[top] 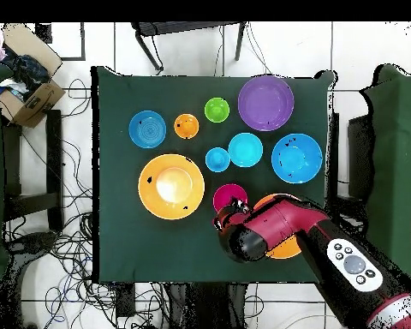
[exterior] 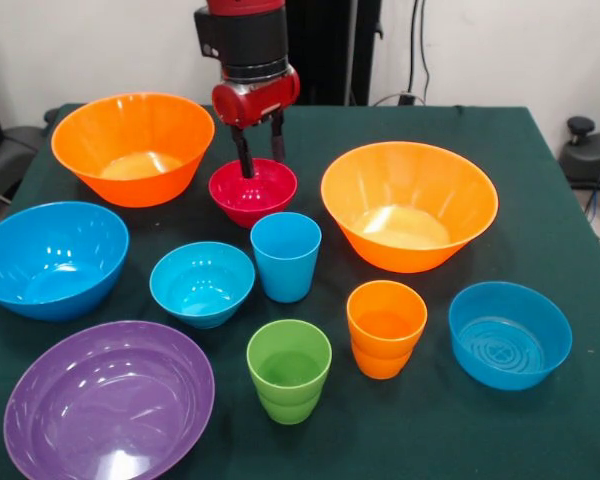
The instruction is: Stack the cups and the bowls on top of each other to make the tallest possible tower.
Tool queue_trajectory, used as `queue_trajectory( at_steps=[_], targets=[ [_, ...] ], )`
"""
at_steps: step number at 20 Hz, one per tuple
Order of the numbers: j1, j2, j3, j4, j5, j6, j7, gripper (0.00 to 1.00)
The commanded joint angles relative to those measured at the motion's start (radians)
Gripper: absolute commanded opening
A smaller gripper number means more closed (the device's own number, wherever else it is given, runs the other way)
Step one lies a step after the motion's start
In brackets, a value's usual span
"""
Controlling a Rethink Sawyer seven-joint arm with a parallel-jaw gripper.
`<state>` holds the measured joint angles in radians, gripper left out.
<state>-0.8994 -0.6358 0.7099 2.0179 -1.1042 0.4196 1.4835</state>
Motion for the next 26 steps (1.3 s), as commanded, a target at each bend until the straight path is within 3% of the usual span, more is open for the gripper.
queue_trajectory(
  at_steps=[1, 10, 26],
  targets=[
    [-0.004, -0.029, 0.079, 0.045, 0.031, 0.164, -0.369, 1.00],
    [-0.025, -0.026, 0.113, 0.052, 0.017, 0.176, -0.362, 1.00],
    [0.011, 0.003, 0.079, 0.072, -0.073, 0.136, -0.303, 1.00]
  ],
)
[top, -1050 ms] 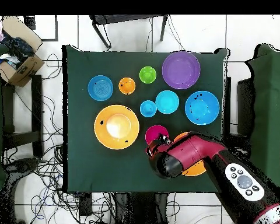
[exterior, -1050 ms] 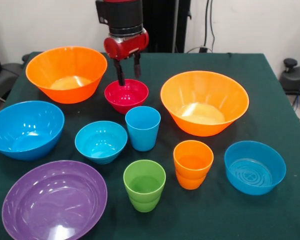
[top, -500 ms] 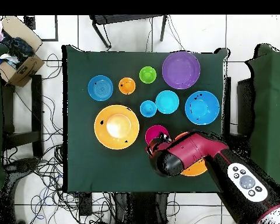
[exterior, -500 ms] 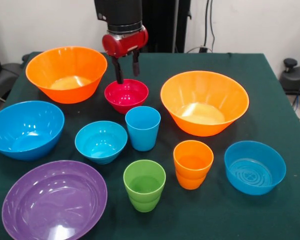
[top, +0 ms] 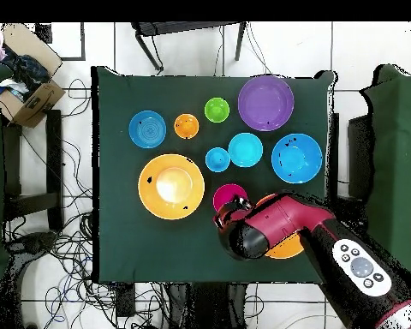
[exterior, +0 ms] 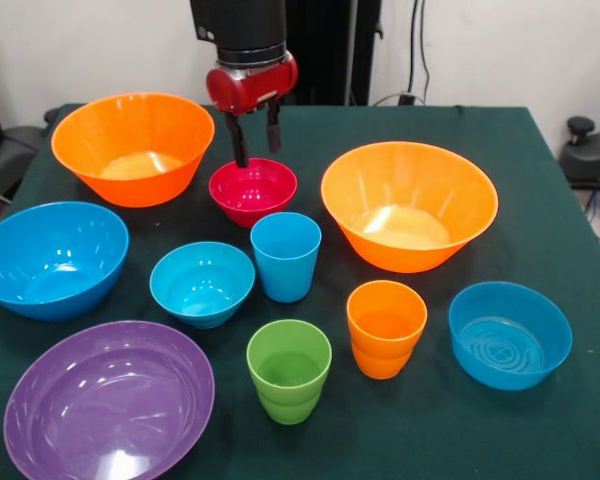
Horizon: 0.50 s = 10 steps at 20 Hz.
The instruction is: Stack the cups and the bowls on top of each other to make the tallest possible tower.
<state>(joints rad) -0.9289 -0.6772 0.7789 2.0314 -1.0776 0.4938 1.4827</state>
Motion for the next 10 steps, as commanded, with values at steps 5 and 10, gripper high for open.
queue_trajectory(
  at_steps=[5, 10],
  targets=[
    [0.051, 0.045, 0.000, 0.063, -0.126, 0.046, -0.287, 1.00],
    [0.062, 0.052, -0.012, 0.068, -0.148, 0.038, -0.264, 1.00]
  ],
)
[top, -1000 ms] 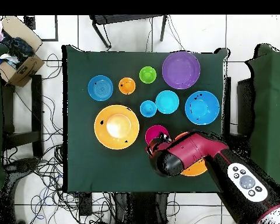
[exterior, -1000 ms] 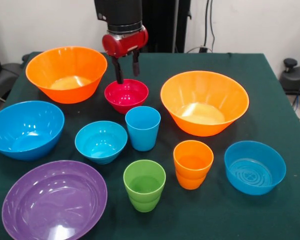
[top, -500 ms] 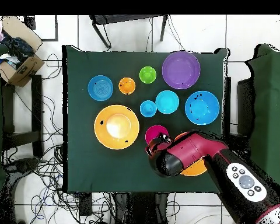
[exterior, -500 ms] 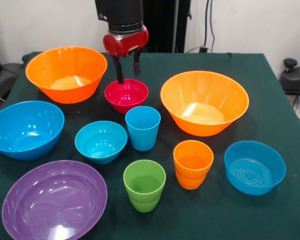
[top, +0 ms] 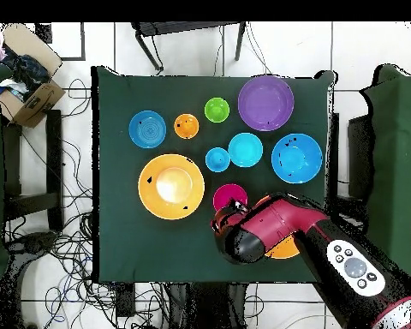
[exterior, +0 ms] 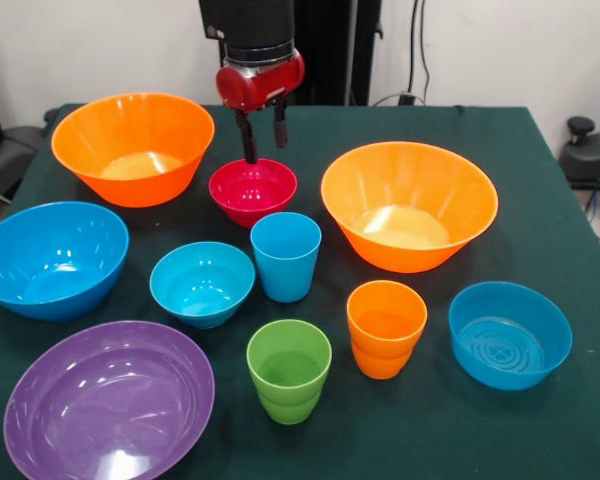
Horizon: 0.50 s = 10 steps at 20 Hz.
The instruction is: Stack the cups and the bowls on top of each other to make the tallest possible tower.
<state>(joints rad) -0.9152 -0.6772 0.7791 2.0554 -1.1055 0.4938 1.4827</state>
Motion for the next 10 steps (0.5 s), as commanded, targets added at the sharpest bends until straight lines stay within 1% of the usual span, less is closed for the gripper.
queue_trajectory(
  at_steps=[1, 10],
  targets=[
    [0.051, 0.051, -0.016, 0.046, -0.128, 0.034, -0.254, 1.00],
    [0.105, 0.042, -0.060, 0.062, -0.231, -0.029, -0.113, 1.00]
  ],
)
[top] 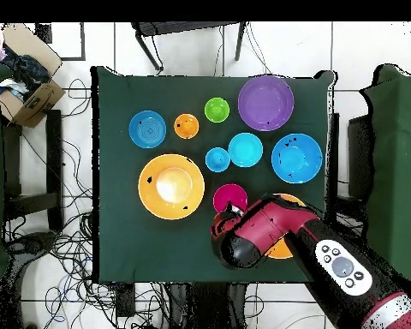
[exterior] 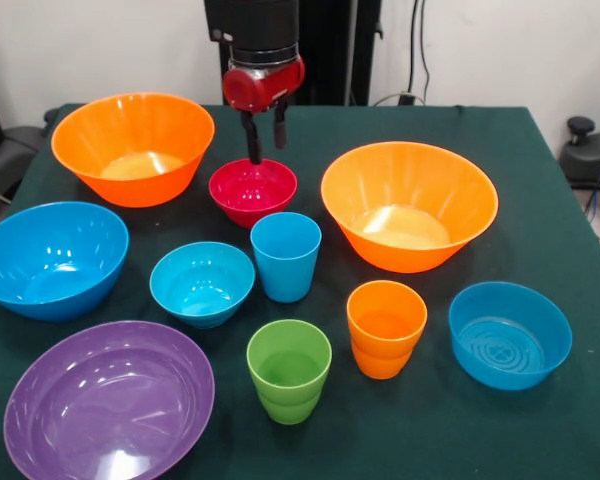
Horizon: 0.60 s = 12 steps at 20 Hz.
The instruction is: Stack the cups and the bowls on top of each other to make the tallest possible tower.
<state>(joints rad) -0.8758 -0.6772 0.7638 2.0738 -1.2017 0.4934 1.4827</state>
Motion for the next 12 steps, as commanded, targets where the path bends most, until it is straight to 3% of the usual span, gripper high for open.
queue_trajectory(
  at_steps=[1, 12],
  targets=[
    [0.070, 0.042, -0.050, 0.042, -0.144, -0.035, -0.102, 1.00],
    [0.115, 0.048, -0.108, 0.043, -0.230, -0.090, -0.003, 1.00]
  ],
)
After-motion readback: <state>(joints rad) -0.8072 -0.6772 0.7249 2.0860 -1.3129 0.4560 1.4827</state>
